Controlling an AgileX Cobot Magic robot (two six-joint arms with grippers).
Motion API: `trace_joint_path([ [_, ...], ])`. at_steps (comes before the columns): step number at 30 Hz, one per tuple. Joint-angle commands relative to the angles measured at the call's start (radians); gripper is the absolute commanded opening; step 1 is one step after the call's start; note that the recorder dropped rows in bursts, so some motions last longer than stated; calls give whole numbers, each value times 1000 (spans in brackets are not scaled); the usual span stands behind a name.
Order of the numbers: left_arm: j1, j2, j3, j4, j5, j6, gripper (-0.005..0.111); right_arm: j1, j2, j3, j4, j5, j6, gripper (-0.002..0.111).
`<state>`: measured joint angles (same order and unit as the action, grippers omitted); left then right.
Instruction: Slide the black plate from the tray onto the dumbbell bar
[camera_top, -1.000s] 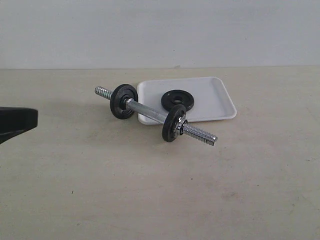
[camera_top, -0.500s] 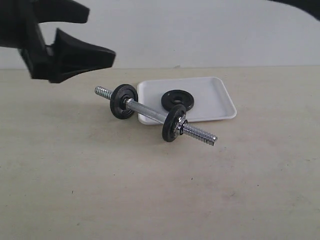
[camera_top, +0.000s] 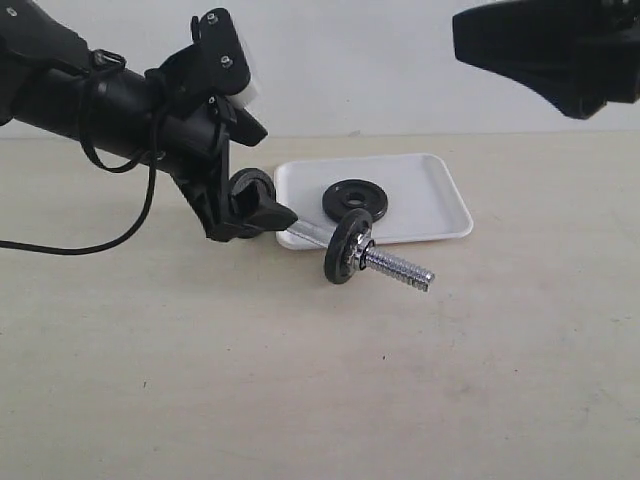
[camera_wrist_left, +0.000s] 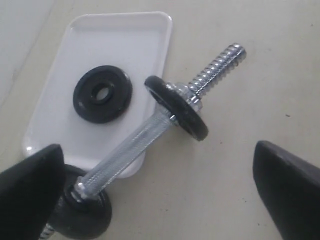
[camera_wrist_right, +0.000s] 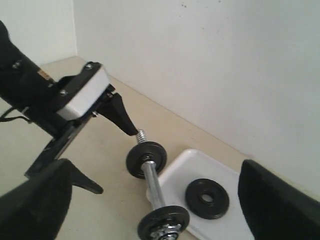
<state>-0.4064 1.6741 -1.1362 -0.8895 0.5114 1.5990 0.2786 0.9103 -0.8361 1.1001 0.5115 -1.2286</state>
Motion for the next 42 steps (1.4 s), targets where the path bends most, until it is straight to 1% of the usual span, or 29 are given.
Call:
trace_joint_path([
  [1, -6, -2, -10, -13, -101, -15, 93, 1, 1, -1, -83, -97, 64, 82],
  [4, -6, 6, -15, -15, -134, -64, 93, 1, 10, -1, -88, -111, 84, 82],
  [8, -6, 34, -28, -15, -160, -171, 93, 1, 46, -1, -96, -111, 97, 82],
  [12, -6, 68, -41, 15, -162, -166, 93, 1, 98, 13, -130, -118, 106, 82],
  [16, -10, 111, -75, 186, -142, -163, 93, 1, 155, 46, -140, -129, 106, 82],
  [21, -44, 166, -125, 395, -145, -144, 93, 1, 214, 72, -145, -147, 104, 82],
  [24, -59, 200, -154, 462, -157, -144, 93, 1, 229, 72, -145, -150, 104, 82],
  [31, -59, 268, -175, 486, -120, -137, 93, 1, 231, 72, -145, -143, 109, 82],
  [35, -59, 280, -175, 527, -82, -76, 93, 1, 231, 72, -145, -138, 126, 82],
  [38, -59, 284, -175, 534, -101, -58, 93, 1, 231, 72, -145, -136, 133, 82],
  [42, -59, 305, -175, 581, -99, -56, 93, 1, 231, 72, -145, -127, 145, 82],
])
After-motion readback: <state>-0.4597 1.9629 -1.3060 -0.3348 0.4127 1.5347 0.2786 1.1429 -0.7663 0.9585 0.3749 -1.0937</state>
